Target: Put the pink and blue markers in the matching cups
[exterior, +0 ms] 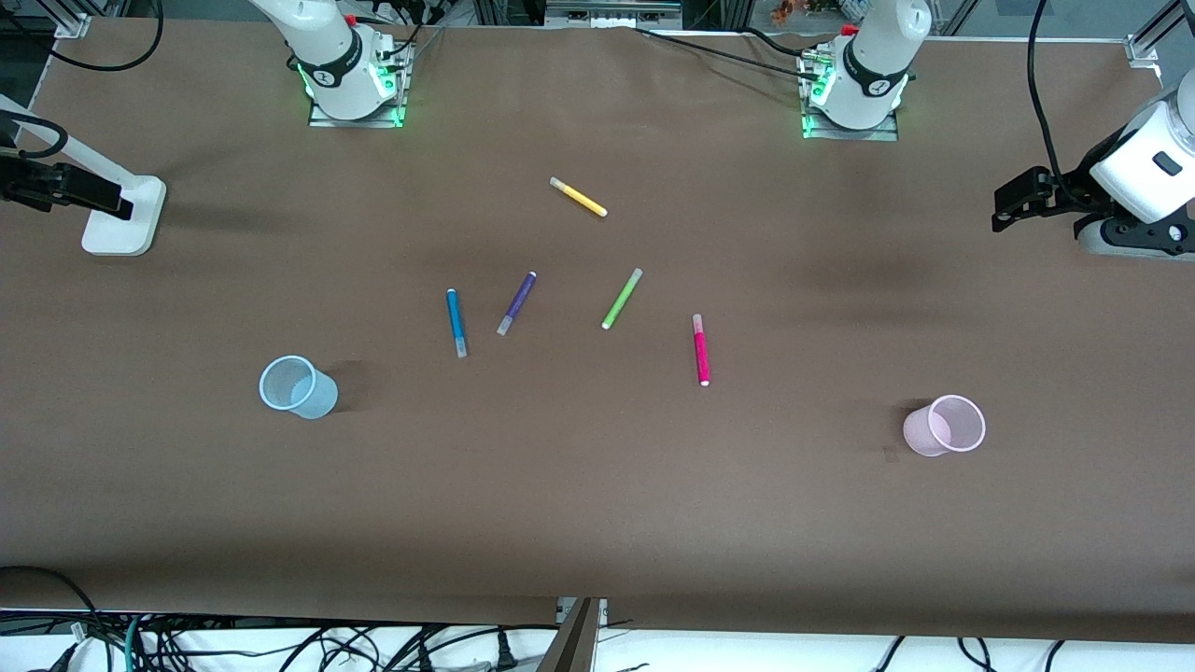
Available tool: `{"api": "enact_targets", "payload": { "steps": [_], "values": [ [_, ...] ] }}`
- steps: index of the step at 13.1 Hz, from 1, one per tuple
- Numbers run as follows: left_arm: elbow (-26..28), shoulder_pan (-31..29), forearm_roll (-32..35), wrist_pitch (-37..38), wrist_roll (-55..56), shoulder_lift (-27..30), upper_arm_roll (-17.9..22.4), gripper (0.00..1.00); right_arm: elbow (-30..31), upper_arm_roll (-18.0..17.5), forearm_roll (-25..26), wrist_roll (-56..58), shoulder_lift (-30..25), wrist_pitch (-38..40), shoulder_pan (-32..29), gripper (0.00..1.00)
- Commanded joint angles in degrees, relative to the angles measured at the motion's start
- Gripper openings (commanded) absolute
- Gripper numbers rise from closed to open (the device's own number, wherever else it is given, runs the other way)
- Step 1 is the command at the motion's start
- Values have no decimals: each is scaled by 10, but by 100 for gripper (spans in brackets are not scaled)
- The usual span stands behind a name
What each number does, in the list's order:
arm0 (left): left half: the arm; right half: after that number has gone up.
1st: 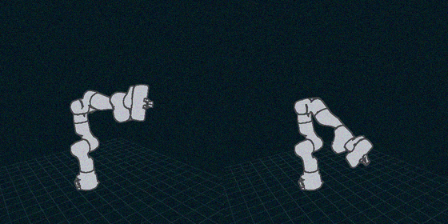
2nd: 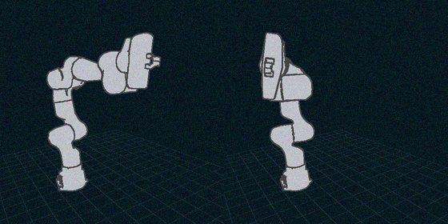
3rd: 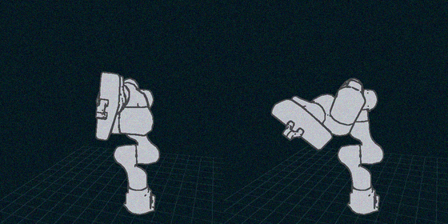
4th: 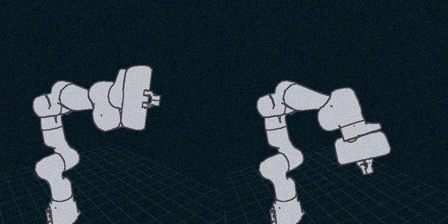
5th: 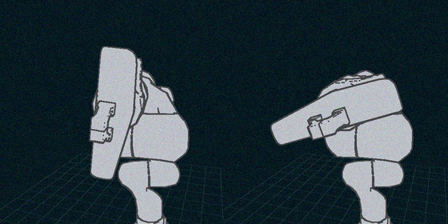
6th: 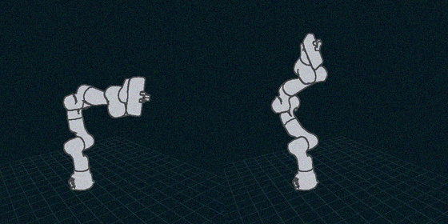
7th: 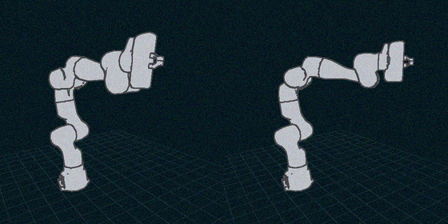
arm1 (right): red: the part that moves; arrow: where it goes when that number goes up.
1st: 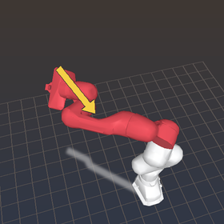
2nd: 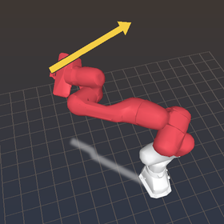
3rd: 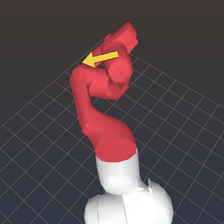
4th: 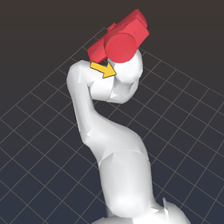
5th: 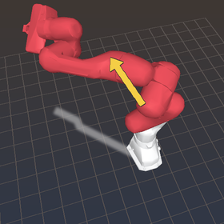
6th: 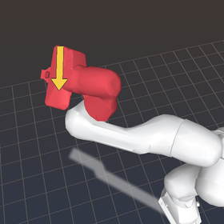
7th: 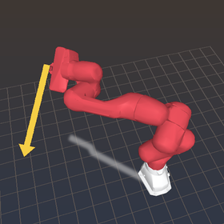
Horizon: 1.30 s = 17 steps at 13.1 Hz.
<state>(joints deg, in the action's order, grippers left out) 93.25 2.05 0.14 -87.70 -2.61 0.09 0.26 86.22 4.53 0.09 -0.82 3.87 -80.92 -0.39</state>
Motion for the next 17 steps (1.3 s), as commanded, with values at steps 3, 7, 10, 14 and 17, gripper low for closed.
{"api": "enact_targets", "payload": {
  "steps": [3, 7, 10, 14, 17],
  "values": [
    [3, 8, 0, 9, -12, -11, -7, 100, -13, -2, -2, 6, 5, 3, -5, 100],
    [4, 16, -6, 9, -6, -38, -42, 100, -13, -5, -8, 6, 11, -9, -1, 100],
    [4, 23, -6, 12, -2, -68, -89, 100, -12, -9, -13, 6, 45, -16, 10, 100],
    [10, 23, -33, -25, 10, -125, -148, 100, -12, -10, -31, 6, 76, -24, 42, 100],
    [53, 37, -51, -122, 76, -149, -163, 100, -11, -10, -18, 5, 122, -58, 76, 100]
  ]
}}
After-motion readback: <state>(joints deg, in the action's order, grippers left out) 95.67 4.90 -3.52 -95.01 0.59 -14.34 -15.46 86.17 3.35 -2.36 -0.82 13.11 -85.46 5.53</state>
